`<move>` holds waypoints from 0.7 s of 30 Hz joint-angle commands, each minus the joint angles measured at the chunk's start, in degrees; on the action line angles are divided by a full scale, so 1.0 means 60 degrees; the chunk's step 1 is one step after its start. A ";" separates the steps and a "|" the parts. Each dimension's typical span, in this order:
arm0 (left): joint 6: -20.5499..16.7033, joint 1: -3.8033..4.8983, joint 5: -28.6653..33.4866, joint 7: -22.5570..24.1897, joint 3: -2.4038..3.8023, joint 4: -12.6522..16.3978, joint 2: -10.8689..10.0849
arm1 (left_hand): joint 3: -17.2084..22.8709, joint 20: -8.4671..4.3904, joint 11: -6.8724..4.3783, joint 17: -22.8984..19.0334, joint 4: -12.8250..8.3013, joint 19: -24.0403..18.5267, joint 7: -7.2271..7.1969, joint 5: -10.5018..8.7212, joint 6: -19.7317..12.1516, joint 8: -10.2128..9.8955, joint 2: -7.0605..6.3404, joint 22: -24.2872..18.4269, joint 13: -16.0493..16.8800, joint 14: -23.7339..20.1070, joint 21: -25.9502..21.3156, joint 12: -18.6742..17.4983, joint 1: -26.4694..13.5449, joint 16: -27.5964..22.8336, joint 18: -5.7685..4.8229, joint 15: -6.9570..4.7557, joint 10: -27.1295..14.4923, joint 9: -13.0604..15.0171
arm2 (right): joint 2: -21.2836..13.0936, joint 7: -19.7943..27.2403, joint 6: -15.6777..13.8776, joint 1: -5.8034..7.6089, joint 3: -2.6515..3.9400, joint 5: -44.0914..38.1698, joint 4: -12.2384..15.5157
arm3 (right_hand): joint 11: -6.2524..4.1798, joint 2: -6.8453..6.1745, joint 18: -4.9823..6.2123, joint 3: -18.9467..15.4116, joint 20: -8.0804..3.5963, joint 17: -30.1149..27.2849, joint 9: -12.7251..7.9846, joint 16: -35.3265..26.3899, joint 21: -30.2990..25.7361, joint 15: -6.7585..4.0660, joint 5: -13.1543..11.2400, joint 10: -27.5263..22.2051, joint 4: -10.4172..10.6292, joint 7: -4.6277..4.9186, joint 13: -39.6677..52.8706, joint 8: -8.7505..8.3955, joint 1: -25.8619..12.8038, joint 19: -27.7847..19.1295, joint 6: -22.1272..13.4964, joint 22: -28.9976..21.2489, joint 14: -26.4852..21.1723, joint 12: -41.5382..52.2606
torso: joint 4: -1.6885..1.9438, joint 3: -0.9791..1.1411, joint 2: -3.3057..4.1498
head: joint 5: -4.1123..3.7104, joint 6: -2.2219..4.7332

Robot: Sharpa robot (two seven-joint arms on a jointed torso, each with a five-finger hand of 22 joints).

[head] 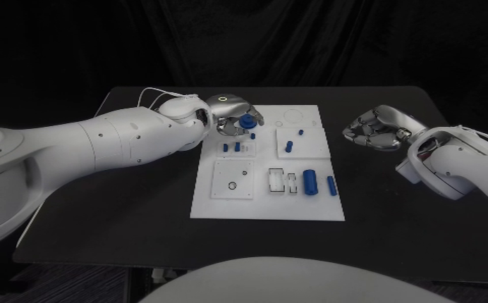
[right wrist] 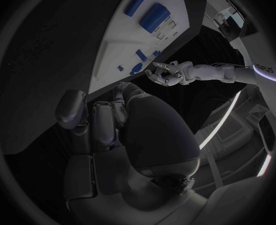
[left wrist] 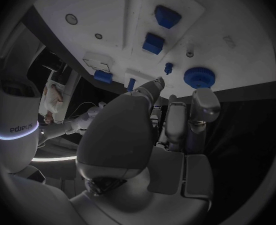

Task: Assemble the parts on the task board

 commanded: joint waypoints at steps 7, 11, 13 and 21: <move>-0.0140 -0.0141 -0.0669 0.0016 0.0011 -0.0354 0.0371 | -0.0145 0.0022 0.0039 0.0018 0.0053 0.0148 -0.0133 -0.0070 0.0110 0.0044 0.0041 0.0092 -0.0094 0.0112 -0.0132 0.0228 -0.0185 0.0102 0.0061 0.0033 0.0290 -0.0195 | -0.0003 -0.0073 -0.0007 -0.0021 0.0007 -0.0047 0.0020 | 0.0011 -0.0017 0.0053 0.0060 0.0008 0.0006 0.0015 -0.0021 -0.0044 0.0049 0.0080 -0.0036 -0.0012 -0.0010 -0.0006 -0.0026 -0.0118 -0.0039 -0.0013 0.0167 0.0193 -0.0052 | -0.0024 -0.0007 0.0020 | 0.0005 0.0002; -0.0119 -0.0188 -0.1009 -0.0096 0.0011 -0.0515 0.0494 | -0.0197 0.0026 0.0056 0.0031 0.0101 0.0195 -0.0129 -0.0050 0.0268 0.0077 0.0055 0.0084 -0.0124 0.0143 -0.0162 0.0300 -0.0276 0.0130 0.0061 0.0039 0.0365 -0.0266 | 0.0012 -0.0073 0.0002 -0.0021 0.0007 -0.0047 0.0009 | 0.0011 -0.0017 0.0053 0.0060 0.0008 0.0006 0.0015 -0.0021 -0.0044 0.0049 0.0080 -0.0036 -0.0012 -0.0010 -0.0006 -0.0026 -0.0118 -0.0039 -0.0013 0.0167 0.0193 -0.0052 | -0.0027 0.0012 0.0016 | 0.0010 0.0002; -0.0086 -0.0208 -0.1127 -0.0169 0.0011 -0.0570 0.0539 | -0.0232 0.0023 0.0014 0.0006 0.0126 0.0227 -0.0140 -0.0077 0.0430 0.0109 0.0061 0.0074 -0.0141 0.0150 -0.0194 0.0361 -0.0332 0.0133 0.0064 0.0024 0.0425 -0.0317 | 0.0021 -0.0073 0.0009 -0.0022 0.0007 -0.0047 0.0004 | 0.0010 -0.0020 0.0053 0.0064 0.0008 -0.0006 0.0016 -0.0034 -0.0044 0.0048 0.0083 -0.0030 -0.0013 -0.0010 0.0002 -0.0029 -0.0121 -0.0038 -0.0015 0.0168 0.0189 -0.0045 | -0.0023 0.0017 0.0008 | 0.0000 0.0002; 0.0107 -0.0238 -0.1276 -0.0414 0.0012 -0.0660 0.0607 | -0.0251 0.0007 0.0015 0.0036 0.0149 0.0316 -0.0041 -0.0050 0.0683 0.0142 0.0070 0.0096 -0.0151 0.0197 -0.0175 0.0487 -0.0393 0.0175 0.0049 0.0011 0.0612 -0.0403 | 0.0036 -0.0077 0.0025 -0.0023 0.0007 -0.0047 -0.0021 | 0.0010 -0.0020 0.0053 0.0064 0.0008 -0.0006 0.0016 -0.0034 -0.0044 0.0048 0.0083 -0.0030 -0.0013 -0.0010 0.0002 -0.0029 -0.0121 -0.0038 -0.0015 0.0168 0.0189 -0.0045 | -0.0034 -0.0009 0.0011 | 0.0015 0.0002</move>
